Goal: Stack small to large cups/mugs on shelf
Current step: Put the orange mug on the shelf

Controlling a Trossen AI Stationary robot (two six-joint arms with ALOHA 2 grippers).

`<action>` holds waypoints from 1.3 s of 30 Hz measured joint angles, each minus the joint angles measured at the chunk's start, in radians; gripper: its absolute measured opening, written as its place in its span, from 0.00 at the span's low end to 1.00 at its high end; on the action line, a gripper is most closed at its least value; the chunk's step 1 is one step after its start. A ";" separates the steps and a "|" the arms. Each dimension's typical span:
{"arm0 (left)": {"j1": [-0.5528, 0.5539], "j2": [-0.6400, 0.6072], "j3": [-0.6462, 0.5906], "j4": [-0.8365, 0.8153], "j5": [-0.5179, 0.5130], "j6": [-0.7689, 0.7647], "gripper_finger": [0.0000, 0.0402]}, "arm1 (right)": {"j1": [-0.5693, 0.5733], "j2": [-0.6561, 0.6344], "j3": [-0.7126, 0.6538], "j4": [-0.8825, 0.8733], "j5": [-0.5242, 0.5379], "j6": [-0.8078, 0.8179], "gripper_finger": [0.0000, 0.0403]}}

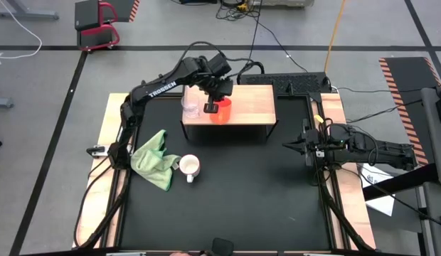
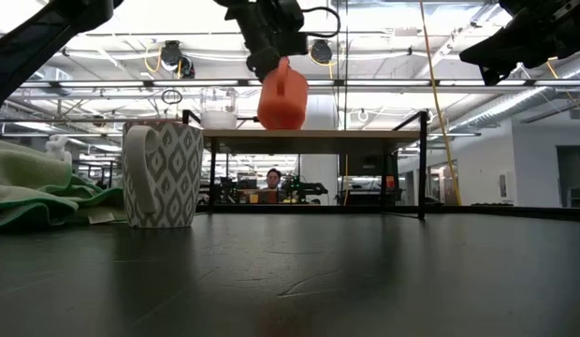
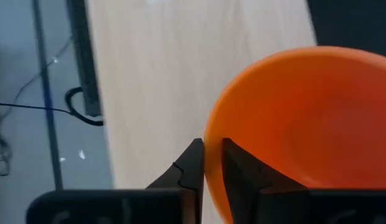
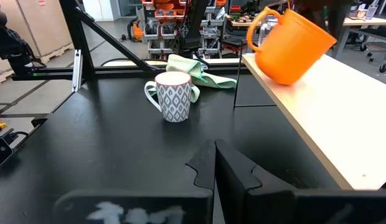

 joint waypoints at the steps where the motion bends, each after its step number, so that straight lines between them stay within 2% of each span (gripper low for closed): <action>1: 0.000 0.000 0.000 0.000 0.000 0.000 0.12 | 0.000 0.000 0.000 0.000 0.000 0.000 0.00; 7: -0.002 0.000 0.000 -0.005 -0.010 0.012 0.12 | 0.000 0.000 0.000 0.000 0.000 0.000 0.00; 13: -0.025 -0.005 0.003 -0.002 -0.091 0.031 0.02 | 0.000 0.000 0.000 0.000 0.000 0.000 0.00; 18: -0.046 -0.001 0.002 0.004 -0.152 0.045 0.00 | 0.000 0.000 0.000 0.000 0.000 0.000 0.00; 33: -0.083 -0.003 0.002 0.031 -0.261 0.051 0.00 | 0.000 0.000 0.000 -0.003 0.000 0.000 0.00; 39: -0.098 -0.003 0.003 0.032 -0.271 0.058 0.00 | 0.000 0.000 0.000 -0.003 0.000 0.000 0.00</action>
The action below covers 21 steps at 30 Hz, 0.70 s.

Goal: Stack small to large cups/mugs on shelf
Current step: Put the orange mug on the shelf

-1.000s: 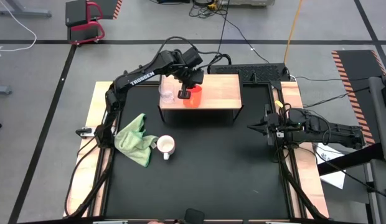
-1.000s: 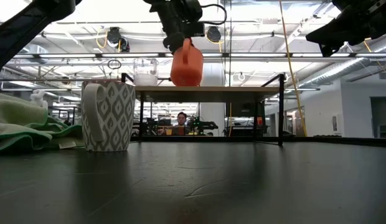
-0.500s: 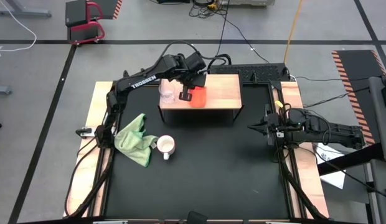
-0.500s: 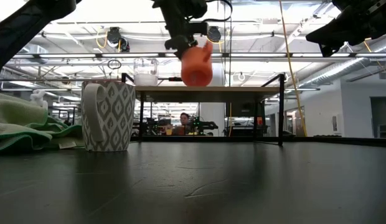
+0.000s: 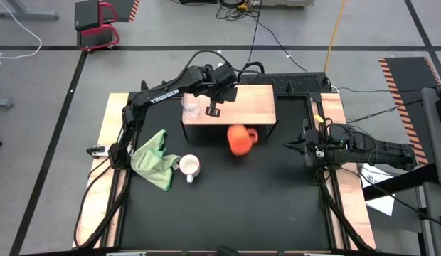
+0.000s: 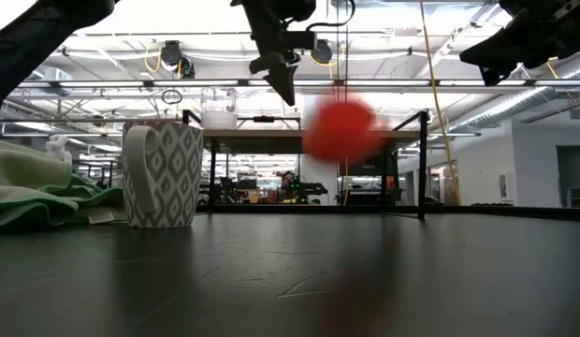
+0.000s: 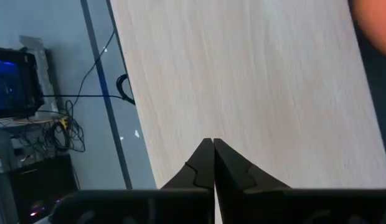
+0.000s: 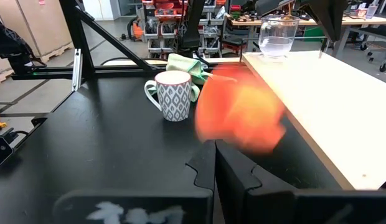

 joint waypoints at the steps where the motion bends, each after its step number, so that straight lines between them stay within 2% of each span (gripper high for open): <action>1: 0.000 0.000 0.000 0.000 0.000 -0.001 0.00 | 0.000 0.000 0.000 0.000 0.000 0.000 0.00; 21: 0.029 -0.002 0.001 -0.005 0.008 -0.040 0.00 | 0.000 0.000 0.000 -0.001 0.000 0.000 0.00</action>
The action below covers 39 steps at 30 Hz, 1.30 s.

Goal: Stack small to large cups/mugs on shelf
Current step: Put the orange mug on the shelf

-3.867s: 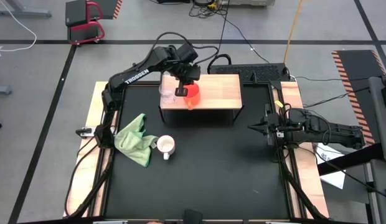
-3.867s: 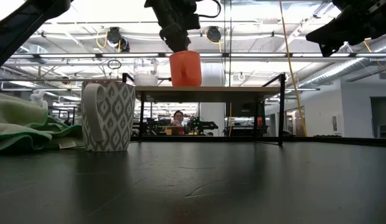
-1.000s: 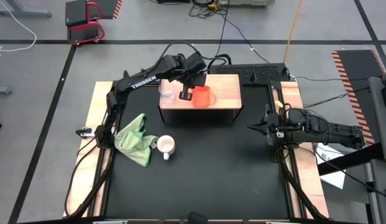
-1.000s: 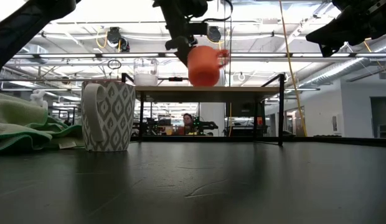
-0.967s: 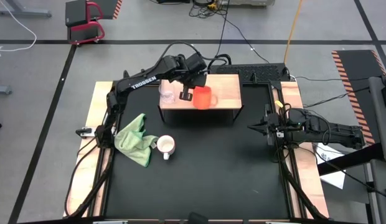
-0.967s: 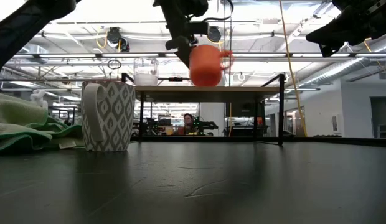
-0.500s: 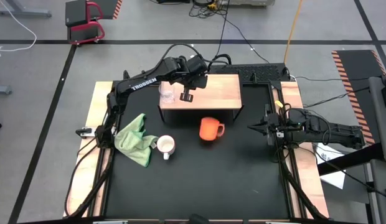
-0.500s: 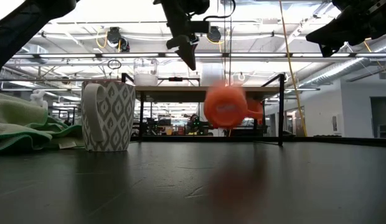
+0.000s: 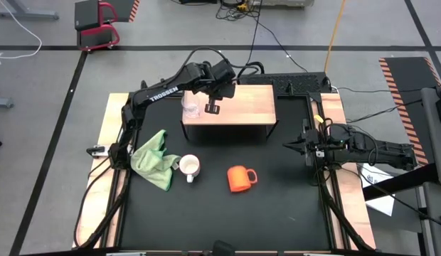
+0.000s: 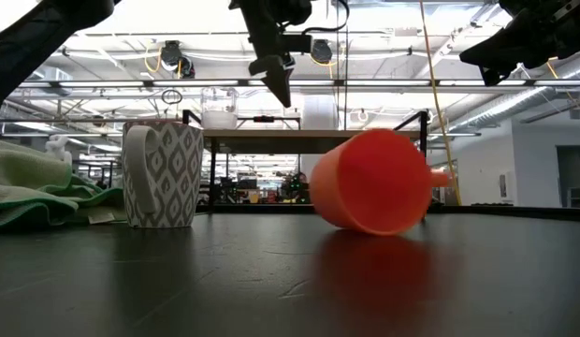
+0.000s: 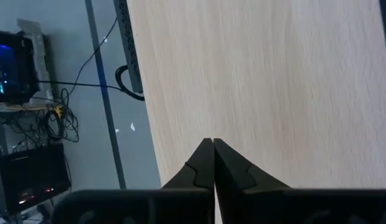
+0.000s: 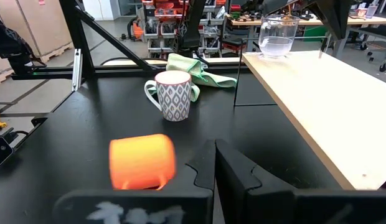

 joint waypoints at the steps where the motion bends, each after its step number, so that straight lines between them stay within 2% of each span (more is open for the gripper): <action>1: 0.000 0.000 0.000 0.000 0.000 0.000 0.00 | 0.000 0.000 0.000 0.000 0.000 0.000 0.00; 13: 0.000 0.000 0.000 0.000 0.004 -0.022 0.00 | 0.000 0.000 0.000 -0.002 0.000 0.000 0.00; 17: -0.004 0.000 0.000 -0.005 0.007 -0.075 0.00 | 0.000 0.000 0.000 -0.002 0.000 0.000 0.00; 25: -0.106 0.000 0.001 -0.076 0.012 -0.088 0.00 | 0.000 0.000 0.000 -0.003 0.000 0.000 0.00; 28: -0.149 -0.002 0.001 -0.070 0.060 -0.087 0.00 | 0.000 0.000 0.000 -0.003 0.000 0.000 0.00; 34: -0.219 -0.021 0.002 -0.048 0.219 -0.119 0.00 | 0.000 0.000 0.000 -0.003 0.000 0.000 0.00; 39: -0.268 -0.023 0.002 -0.050 0.274 -0.124 0.00 | 0.000 0.000 0.000 -0.003 0.000 0.000 0.00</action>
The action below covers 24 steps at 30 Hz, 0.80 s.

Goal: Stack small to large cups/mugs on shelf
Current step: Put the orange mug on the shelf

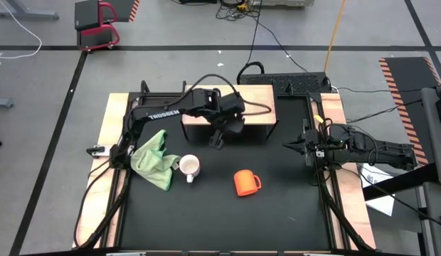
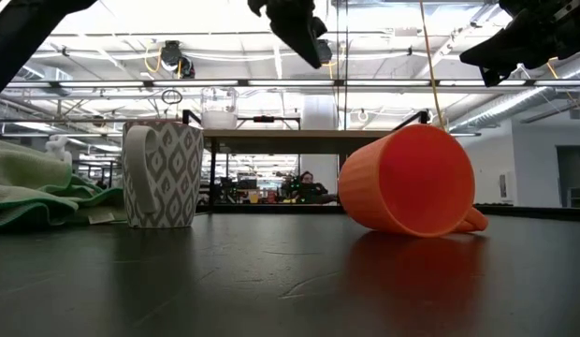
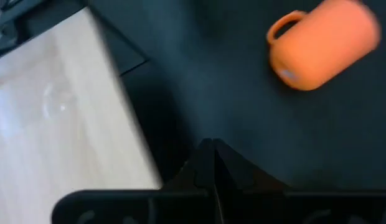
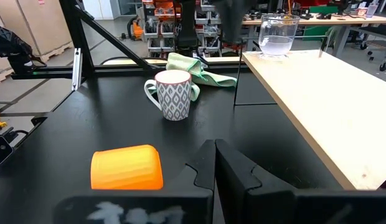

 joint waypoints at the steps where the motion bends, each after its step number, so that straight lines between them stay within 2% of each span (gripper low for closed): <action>1: -0.009 0.000 0.000 0.000 0.001 0.000 0.00 | 0.000 0.000 0.000 0.000 0.000 0.000 0.00; 7: -0.051 0.000 0.000 -0.001 0.035 -0.031 0.00 | 0.000 0.000 0.000 0.000 0.000 0.000 0.00; 15: -0.105 0.000 -0.034 0.064 0.266 -0.041 0.00 | 0.000 0.000 0.000 0.000 0.000 0.000 0.00; 19: -0.134 -0.001 -0.050 0.068 0.254 -0.035 0.00 | 0.000 0.000 0.000 0.000 0.000 0.000 0.00; 24: -0.155 -0.016 -0.058 0.061 0.142 -0.047 0.00 | 0.000 0.000 0.000 0.000 0.000 0.000 0.00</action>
